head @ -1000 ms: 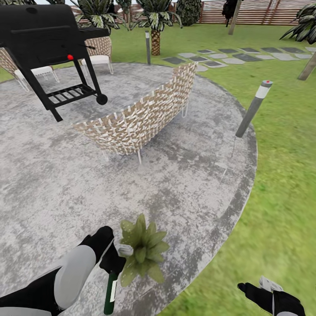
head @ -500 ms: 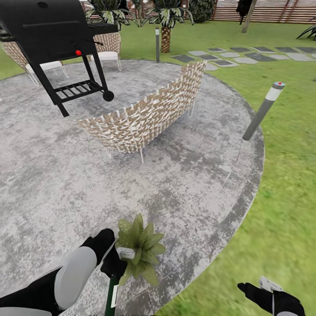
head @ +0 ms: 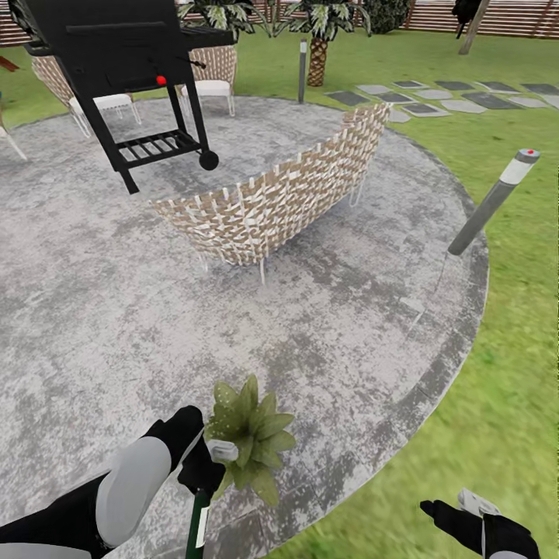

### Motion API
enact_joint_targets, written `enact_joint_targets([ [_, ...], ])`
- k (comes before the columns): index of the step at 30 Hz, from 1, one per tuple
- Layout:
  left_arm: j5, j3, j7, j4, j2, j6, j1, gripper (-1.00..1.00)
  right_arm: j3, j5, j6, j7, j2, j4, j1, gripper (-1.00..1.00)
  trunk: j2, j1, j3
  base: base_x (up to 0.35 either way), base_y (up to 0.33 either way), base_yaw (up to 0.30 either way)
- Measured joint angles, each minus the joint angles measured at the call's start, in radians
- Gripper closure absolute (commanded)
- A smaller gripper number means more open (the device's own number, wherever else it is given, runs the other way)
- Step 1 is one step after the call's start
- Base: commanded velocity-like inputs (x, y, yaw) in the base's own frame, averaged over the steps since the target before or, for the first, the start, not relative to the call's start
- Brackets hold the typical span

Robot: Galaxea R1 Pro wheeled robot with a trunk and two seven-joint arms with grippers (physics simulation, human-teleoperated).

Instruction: Pick up the pesticide atomizer in the garden and spray insectifuge to fully cover both potted plants in the garden.

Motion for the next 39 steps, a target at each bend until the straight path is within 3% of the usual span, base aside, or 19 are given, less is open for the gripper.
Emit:
enact_joint_targets([
  [6, 0.000, 0.002, 0.000, 0.000, 0.000, -0.001, 0.001, 1.00, 0.000, 0.000, 0.000, 0.000, 0.000, 0.000, 0.000, -1.00, 0.000, 0.000, -0.001, 0.004, -0.295, 0.117],
  [18, 0.001, 0.003, 0.001, 0.001, 0.000, 0.000, 0.001, 1.00, 0.000, 0.000, 0.000, -0.001, 0.000, 0.001, 0.000, -1.00, 0.000, 0.000, -0.007, -0.011, -0.042, 0.228],
  [33, 0.002, 0.005, 0.001, 0.001, 0.001, -0.001, 0.008, 1.00, 0.000, 0.000, 0.000, 0.000, 0.000, 0.000, 0.000, -1.00, 0.000, 0.000, -0.009, -0.131, -0.280, 0.116],
  [39, 0.002, 0.005, 0.001, 0.001, 0.001, -0.002, 0.010, 1.00, 0.000, 0.000, 0.000, -0.001, 0.000, 0.001, 0.000, -1.00, 0.000, 0.000, -0.009, -0.001, -0.067, 0.238],
])
